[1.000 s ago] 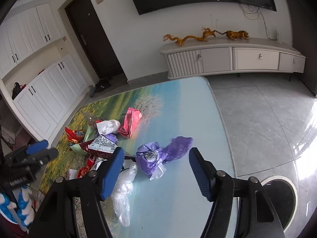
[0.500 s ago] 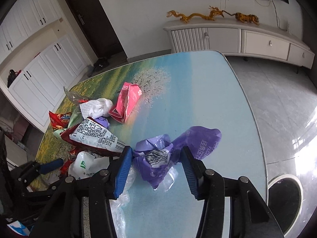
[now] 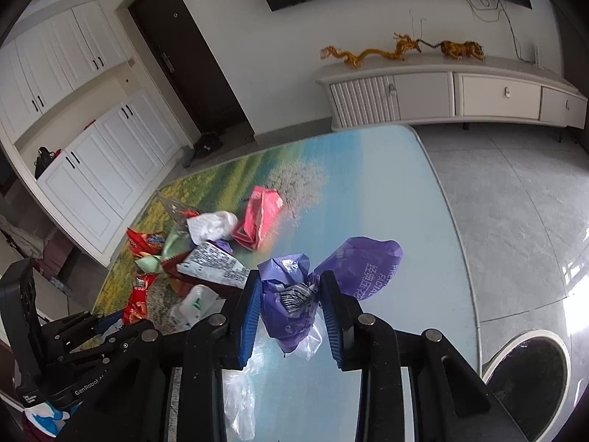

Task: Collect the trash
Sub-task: 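Carry both bags over the trash bin and open both tools to drop them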

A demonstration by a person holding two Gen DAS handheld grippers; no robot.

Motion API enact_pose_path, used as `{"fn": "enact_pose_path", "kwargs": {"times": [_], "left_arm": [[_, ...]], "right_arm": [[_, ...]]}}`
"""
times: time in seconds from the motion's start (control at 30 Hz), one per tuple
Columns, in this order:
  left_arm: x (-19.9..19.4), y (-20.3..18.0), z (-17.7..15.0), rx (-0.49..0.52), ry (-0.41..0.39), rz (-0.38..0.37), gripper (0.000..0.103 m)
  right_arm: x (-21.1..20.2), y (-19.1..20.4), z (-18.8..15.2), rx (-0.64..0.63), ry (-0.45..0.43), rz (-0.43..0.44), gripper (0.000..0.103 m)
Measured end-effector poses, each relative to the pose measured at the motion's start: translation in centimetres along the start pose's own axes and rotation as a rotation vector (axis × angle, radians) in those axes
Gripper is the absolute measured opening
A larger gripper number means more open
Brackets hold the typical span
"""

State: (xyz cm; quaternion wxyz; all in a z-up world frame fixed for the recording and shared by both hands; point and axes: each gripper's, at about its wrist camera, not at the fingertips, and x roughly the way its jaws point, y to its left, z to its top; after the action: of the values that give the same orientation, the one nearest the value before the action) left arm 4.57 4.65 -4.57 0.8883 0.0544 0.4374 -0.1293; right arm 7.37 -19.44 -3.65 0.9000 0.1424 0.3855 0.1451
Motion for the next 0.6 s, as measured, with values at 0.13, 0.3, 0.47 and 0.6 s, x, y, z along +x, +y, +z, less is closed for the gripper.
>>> {"fn": "enact_pose_path", "kwargs": {"times": [0.13,0.3,0.47,0.6], "left_arm": [[-2.0,-0.8,0.7,-0.004,-0.041,-0.008,0.028],[-4.3,-3.0,1.9,0.009,-0.091,-0.06,0.028],[-5.6,-6.4,3.6,0.075,-0.13,-0.113,0.028],[-6.2,-10.3,5.3,0.136,-0.151,-0.167,0.028]], "right_arm": [[-2.3,0.6,0.2,-0.019,-0.046,0.002,0.03],[-5.8,0.3,0.3,-0.014,-0.112,-0.015,0.03],[-9.9,-1.6,0.2,0.007,-0.177,-0.07,0.03],[-13.2,-4.5,-0.4,0.048,-0.225,-0.145,0.03]]}}
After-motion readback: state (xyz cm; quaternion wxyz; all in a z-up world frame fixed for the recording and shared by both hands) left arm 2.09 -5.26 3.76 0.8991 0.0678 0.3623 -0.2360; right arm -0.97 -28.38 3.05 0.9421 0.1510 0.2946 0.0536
